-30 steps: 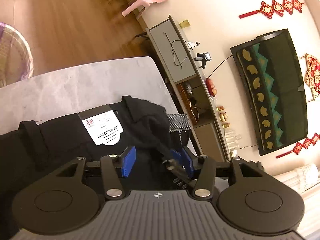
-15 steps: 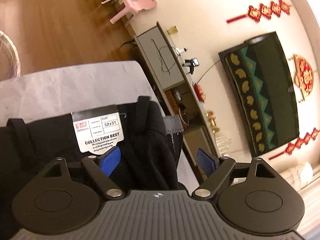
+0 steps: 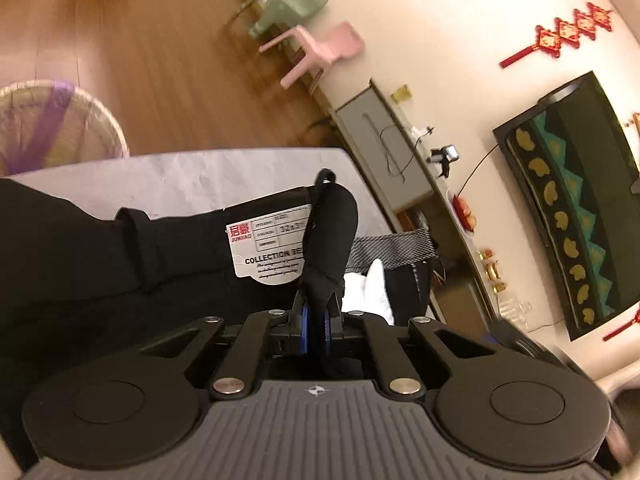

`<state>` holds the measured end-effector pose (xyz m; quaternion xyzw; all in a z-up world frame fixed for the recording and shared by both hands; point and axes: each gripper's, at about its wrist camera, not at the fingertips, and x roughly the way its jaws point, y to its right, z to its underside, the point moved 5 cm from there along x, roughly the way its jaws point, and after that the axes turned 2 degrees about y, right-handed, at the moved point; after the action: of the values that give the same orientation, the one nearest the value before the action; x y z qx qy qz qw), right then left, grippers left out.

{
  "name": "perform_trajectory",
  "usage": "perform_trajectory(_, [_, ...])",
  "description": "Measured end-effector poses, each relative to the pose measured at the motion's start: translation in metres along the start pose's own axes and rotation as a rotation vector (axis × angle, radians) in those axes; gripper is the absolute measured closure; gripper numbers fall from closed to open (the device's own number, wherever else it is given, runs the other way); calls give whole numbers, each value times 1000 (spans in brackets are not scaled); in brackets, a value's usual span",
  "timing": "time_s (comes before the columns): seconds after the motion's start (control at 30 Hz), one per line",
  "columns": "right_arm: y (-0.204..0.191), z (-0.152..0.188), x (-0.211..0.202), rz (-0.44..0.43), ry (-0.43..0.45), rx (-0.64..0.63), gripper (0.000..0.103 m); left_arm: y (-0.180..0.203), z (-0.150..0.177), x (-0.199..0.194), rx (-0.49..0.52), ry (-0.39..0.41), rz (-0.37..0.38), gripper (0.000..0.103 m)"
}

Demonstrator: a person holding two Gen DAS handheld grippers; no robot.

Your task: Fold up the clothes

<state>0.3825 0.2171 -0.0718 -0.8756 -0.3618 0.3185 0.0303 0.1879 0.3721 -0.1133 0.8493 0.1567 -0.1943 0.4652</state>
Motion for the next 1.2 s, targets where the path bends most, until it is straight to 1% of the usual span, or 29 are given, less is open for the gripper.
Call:
perform_trajectory(0.03, [14, -5, 17, 72, -38, 24, 57, 4, 2, -4, 11, 15, 0, 97])
perform_trajectory(0.07, [25, -8, 34, 126, -76, 47, 57, 7, 4, -8, 24, 27, 0, 97])
perform_trajectory(0.13, [29, -6, 65, 147, -156, 65, 58, 10, 7, -13, 33, 45, 6, 97])
perform_trajectory(0.17, [25, -4, 78, 131, -195, 65, 59, 10, 8, -14, 30, 47, 7, 97])
perform_trajectory(0.2, [13, 0, 88, 68, -240, 54, 61, 10, 8, -15, 22, 50, 15, 97])
perform_trajectory(0.27, [-19, 14, 101, -94, -345, 20, 61, 9, 7, -16, 12, 52, 30, 97])
perform_trajectory(0.33, [-41, 23, 103, -186, -394, -34, 63, 7, 6, -17, 2, 50, 37, 97])
perform_trajectory(0.37, [-42, 23, 101, -207, -395, -28, 63, 5, 6, -18, -5, 45, 40, 97])
perform_trajectory(0.4, [-37, 18, 97, -209, -373, -5, 63, 3, 7, -19, -11, 39, 42, 97])
perform_trajectory(0.47, [-24, 6, 88, -205, -321, 51, 60, 4, 7, -21, -18, 35, 47, 96])
perform_trajectory(0.53, [-3, -12, 76, -170, -229, 145, 50, 7, 7, -23, -16, 37, 47, 96])
perform_trajectory(0.57, [2, -18, 76, -149, -208, 160, 47, 8, 8, -23, -18, 35, 48, 96])
perform_trajectory(0.63, [-6, -20, 93, -101, -247, 89, 38, 11, 10, -23, -22, 31, 50, 96])
perform_trajectory(0.7, [-13, -22, 110, -52, -285, 19, 32, 14, 12, -23, -14, 33, 53, 96])
perform_trajectory(0.73, [-17, -23, 118, -27, -304, -17, 30, 16, 12, -24, -7, 37, 53, 96])
perform_trajectory(0.8, [-25, -25, 134, 22, -343, -88, 30, 16, 12, -23, 0, 40, 53, 97])
perform_trajectory(0.87, [-35, -18, 149, 35, -399, -153, 35, 14, 12, -21, -3, 38, 50, 97])
perform_trajectory(0.93, [-50, -11, 164, 24, -431, -221, 61, 12, 12, -19, -11, 33, 49, 97])
perform_trajectory(0.97, [-59, -10, 168, 10, -431, -261, 66, 10, 12, -18, -14, 33, 51, 97])
perform_trajectory(1.0, [-70, -12, 168, -12, -418, -307, 79, 9, 11, -17, -17, 35, 53, 97])
perform_trajectory(1.03, [-80, -15, 168, -35, -405, -352, 98, 8, 10, -17, -20, 41, 55, 96])
perform_trajectory(1.07, [-91, -20, 164, -66, -372, -392, 97, 8, 9, -18, -24, 50, 58, 96])
perform_trajectory(1.13, [-112, -33, 149, -151, -254, -460, 97, 6, 6, -18, -30, 68, 64, 96])
perform_trajectory(1.17, [-118, -34, 145, -170, -225, -496, 96, 6, 2, -17, -34, 74, 66, 96])
perform_trajectory(1.2, [-120, -32, 146, -176, -228, -515, 94, 5, -3, -16, -37, 79, 68, 96])
